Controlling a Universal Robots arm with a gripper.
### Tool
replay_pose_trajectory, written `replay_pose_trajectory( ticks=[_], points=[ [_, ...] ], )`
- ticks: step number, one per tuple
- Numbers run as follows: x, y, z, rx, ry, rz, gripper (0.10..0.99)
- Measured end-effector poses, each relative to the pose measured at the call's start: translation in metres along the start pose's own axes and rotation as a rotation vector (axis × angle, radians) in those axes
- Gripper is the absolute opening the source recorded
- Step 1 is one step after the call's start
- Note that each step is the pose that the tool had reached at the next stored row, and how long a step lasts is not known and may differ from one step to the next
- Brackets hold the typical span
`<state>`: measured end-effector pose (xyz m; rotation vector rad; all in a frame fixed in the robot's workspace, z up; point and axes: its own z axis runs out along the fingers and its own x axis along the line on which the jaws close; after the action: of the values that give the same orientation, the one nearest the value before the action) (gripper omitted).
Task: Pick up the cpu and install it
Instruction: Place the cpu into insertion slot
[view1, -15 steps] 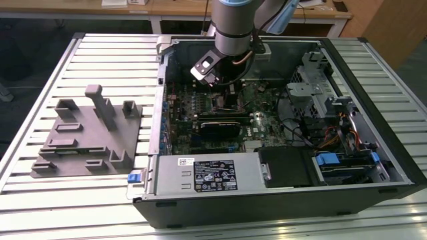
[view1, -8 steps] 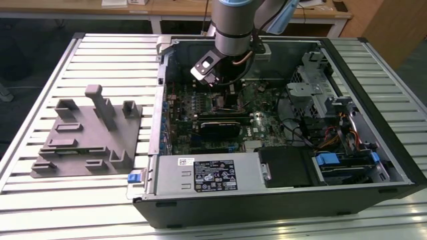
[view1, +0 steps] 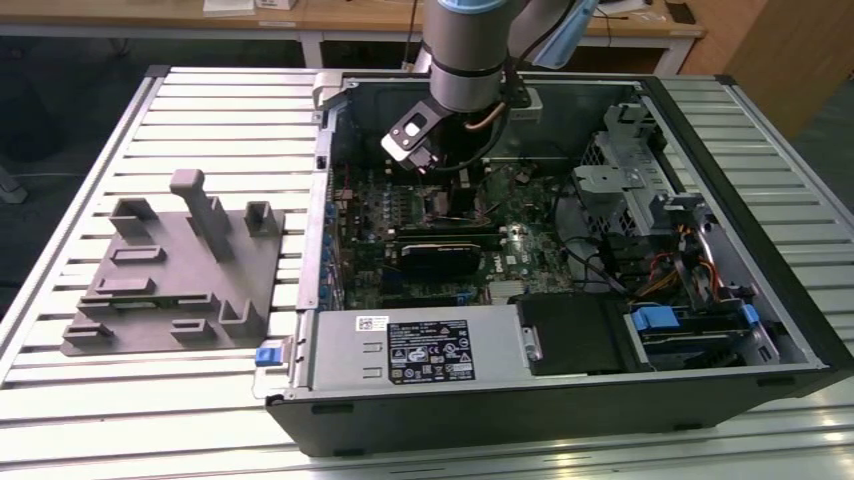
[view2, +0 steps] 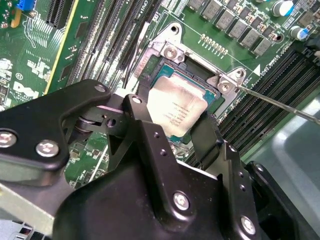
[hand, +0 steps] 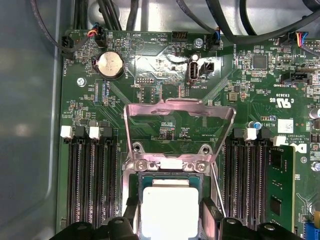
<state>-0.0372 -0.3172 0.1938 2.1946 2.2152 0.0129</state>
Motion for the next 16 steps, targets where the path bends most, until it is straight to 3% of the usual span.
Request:
replay_pose_trajectory(
  ticks=[3, 11, 12, 14, 16],
  points=[
    [0.0000, 0.0000, -0.0010, 0.000, 0.0002, 0.000, 0.604],
    [-0.0001, 0.0003, -0.0126, 0.000, 0.0002, 0.000, 0.592],
    [-0.0001, 0.0003, -0.0138, 0.000, 0.0002, 0.000, 0.529],
    [-0.0001, 0.0004, -0.0160, 0.000, 0.0003, 0.000, 0.529],
    [-0.0002, 0.0004, -0.0175, 0.000, 0.0004, 0.000, 0.412]
  ],
)
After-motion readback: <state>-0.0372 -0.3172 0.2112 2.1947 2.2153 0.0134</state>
